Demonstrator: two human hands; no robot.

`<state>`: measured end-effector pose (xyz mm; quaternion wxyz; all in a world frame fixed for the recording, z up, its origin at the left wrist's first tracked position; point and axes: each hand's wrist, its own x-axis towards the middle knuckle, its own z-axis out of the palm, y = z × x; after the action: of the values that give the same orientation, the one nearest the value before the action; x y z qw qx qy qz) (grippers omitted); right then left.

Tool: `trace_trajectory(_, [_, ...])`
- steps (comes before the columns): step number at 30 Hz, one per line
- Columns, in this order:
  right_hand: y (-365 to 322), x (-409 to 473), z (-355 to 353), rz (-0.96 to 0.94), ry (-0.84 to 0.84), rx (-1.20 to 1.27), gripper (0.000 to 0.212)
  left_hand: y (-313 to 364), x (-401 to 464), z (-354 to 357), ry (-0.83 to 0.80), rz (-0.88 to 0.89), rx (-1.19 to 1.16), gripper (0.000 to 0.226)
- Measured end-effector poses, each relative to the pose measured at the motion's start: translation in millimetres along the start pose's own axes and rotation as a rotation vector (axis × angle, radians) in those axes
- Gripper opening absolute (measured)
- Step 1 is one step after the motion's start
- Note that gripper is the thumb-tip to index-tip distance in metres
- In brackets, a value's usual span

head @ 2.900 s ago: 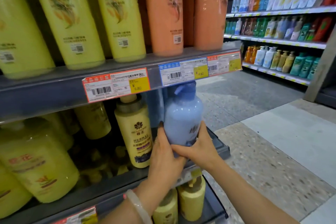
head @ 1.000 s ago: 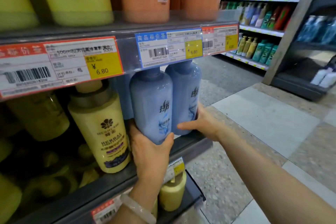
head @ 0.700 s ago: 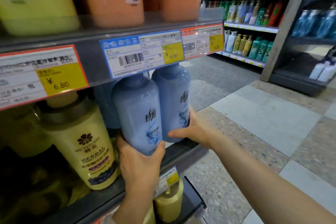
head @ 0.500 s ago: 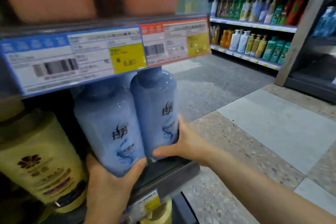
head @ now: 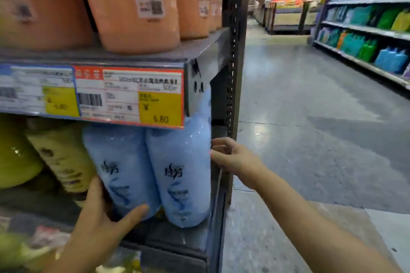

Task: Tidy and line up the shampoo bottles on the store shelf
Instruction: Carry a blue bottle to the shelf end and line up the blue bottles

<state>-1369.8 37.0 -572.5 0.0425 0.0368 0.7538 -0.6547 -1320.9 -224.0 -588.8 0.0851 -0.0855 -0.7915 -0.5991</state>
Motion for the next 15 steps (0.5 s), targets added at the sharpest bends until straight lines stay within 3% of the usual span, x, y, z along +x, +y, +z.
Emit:
trace_trajectory(5, [-5, 23, 8, 0.051, 0.010, -0.139, 0.043, 22, -47, 40, 0.354, 0.086, 0.204, 0.096])
trace_trajectory(8, [-12, 26, 17, -0.024, -0.041, -0.176, 0.027, 40, -63, 71, 0.410, 0.178, 0.303, 0.089])
trace_trajectory(10, [-16, 26, 22, -0.092, -0.120, -0.211, 0.018, 48, -63, 88, 0.437, 0.131, 0.288, 0.095])
trace_trajectory(15, [-5, 34, 30, -0.172, -0.218, -0.407, 0.019, 52, -43, 109, 0.477, 0.028, 0.226, 0.099])
